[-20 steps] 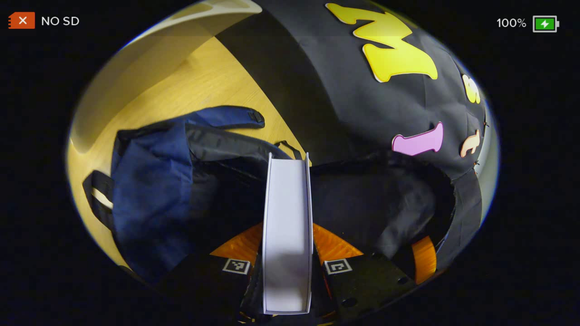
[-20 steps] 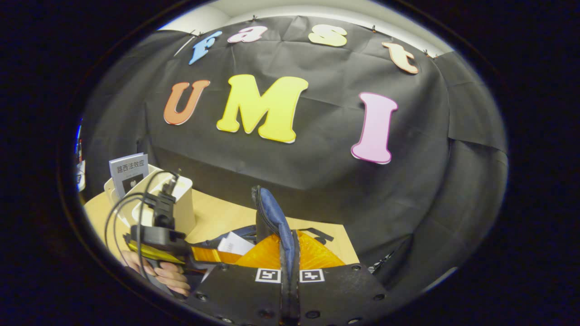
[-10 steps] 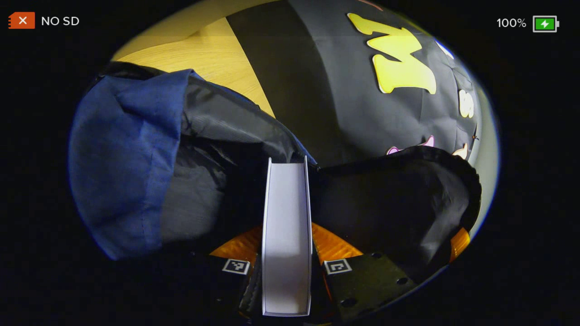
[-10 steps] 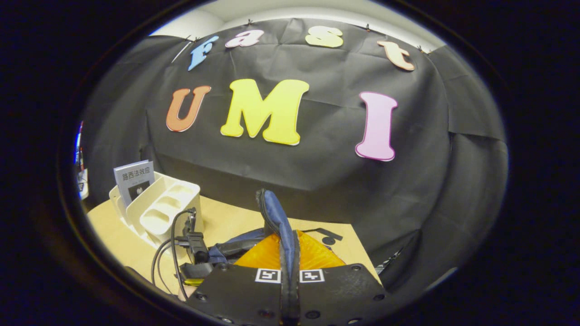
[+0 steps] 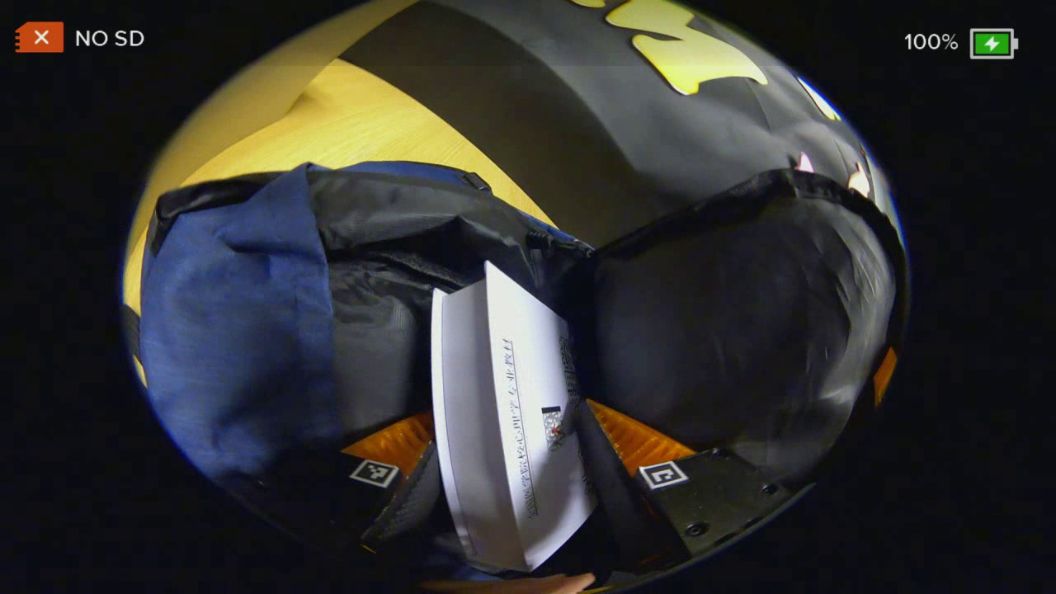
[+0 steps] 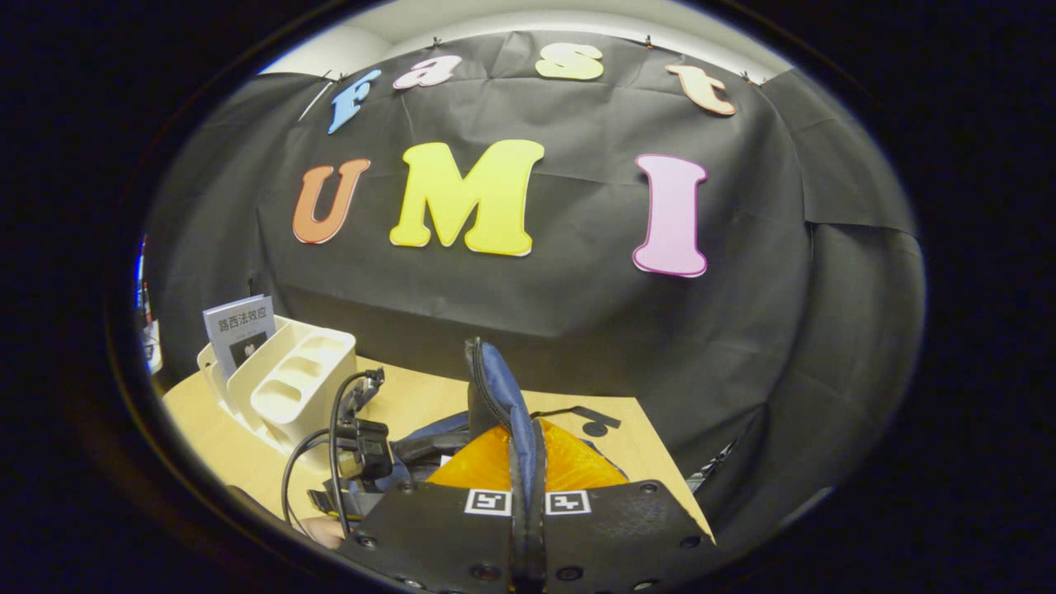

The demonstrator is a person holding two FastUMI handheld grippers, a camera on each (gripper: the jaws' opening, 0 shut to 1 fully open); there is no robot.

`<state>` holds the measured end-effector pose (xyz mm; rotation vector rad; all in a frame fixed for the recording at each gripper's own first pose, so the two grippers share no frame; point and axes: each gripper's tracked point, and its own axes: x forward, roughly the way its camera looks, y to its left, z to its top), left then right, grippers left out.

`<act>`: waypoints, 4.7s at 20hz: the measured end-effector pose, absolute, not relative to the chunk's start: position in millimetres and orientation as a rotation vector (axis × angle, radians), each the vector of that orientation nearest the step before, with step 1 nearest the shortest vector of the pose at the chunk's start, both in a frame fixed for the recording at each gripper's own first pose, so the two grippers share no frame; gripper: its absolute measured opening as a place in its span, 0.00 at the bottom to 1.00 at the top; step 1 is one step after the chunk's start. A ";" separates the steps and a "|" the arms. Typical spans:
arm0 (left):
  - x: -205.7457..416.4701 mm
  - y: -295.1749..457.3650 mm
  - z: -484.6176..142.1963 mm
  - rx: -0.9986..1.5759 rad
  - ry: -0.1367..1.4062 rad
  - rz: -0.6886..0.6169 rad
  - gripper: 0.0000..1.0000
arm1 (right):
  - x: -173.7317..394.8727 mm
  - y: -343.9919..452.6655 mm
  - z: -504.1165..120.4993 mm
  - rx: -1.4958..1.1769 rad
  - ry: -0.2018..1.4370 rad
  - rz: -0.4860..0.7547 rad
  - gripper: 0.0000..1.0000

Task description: Open the schoolbag, grab two books from the bookshelf and put them into the schoolbag.

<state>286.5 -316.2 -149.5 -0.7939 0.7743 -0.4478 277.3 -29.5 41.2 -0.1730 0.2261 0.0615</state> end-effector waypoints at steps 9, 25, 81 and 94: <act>270.7 -294.4 -135.6 -0.795 0.786 -0.457 0.99 | 271.5 -43.4 33.0 -0.107 0.232 0.055 0.00; 209.2 -176.4 -35.3 -0.259 0.479 -0.444 0.99 | 260.4 -46.0 12.4 -0.143 0.222 0.034 0.00; 302.7 206.8 -9.0 -0.096 0.889 0.103 0.45 | 233.4 -23.5 -31.1 -0.198 0.239 0.123 0.01; 193.3 197.3 37.8 -0.092 0.714 0.079 0.45 | 237.3 -18.2 -42.9 -0.237 0.252 0.097 0.01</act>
